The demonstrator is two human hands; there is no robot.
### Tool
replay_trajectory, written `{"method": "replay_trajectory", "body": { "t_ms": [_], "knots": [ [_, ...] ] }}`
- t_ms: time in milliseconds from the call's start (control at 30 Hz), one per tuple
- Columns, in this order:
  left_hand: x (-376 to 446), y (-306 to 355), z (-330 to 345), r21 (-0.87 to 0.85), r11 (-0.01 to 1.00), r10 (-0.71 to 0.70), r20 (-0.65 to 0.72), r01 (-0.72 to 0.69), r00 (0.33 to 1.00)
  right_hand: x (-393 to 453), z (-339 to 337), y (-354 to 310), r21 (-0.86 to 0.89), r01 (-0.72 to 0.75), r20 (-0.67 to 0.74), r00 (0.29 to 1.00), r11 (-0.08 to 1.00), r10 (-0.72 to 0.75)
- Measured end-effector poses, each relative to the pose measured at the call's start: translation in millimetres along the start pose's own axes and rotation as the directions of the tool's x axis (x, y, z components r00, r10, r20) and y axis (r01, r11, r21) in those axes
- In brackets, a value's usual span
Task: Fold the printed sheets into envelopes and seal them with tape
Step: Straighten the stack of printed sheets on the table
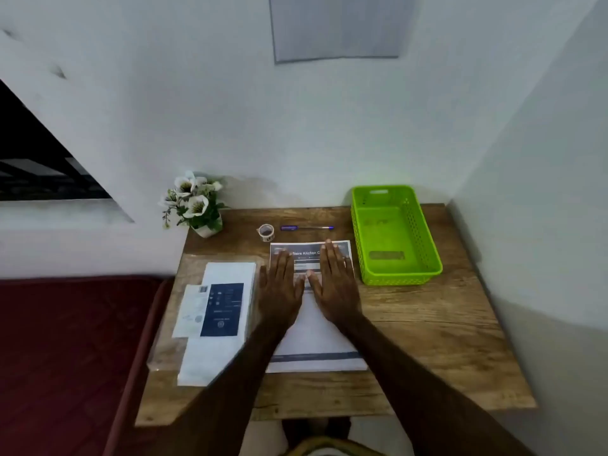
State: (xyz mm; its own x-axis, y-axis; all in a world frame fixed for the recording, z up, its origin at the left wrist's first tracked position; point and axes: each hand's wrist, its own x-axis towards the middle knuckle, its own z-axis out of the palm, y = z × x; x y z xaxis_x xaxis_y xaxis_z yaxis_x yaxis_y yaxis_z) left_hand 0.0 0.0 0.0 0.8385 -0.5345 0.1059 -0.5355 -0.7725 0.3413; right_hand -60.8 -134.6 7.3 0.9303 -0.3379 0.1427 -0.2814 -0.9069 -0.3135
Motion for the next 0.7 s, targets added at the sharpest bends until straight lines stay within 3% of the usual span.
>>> {"method": "replay_trajectory", "body": {
  "t_ms": [233, 367, 700],
  "knots": [
    [-22, -12, 19, -0.020, 1.000, -0.019, 0.128, 0.022, 0.992, -34, 23, 6, -0.056, -0.020, 0.155, 0.987, 0.998, 0.028],
    [-25, -16, 24, -0.016, 1.000, -0.009, 0.119, 0.011, 0.993, -38, 29, 8, -0.094, -0.027, 0.184, 0.982, 0.995, 0.044],
    [3, -24, 11, -0.060, 0.998, 0.022, -0.007, -0.022, 1.000, -34, 28, 10, 0.033, -0.005, 0.117, 0.993, 0.999, 0.002]
  ]
}}
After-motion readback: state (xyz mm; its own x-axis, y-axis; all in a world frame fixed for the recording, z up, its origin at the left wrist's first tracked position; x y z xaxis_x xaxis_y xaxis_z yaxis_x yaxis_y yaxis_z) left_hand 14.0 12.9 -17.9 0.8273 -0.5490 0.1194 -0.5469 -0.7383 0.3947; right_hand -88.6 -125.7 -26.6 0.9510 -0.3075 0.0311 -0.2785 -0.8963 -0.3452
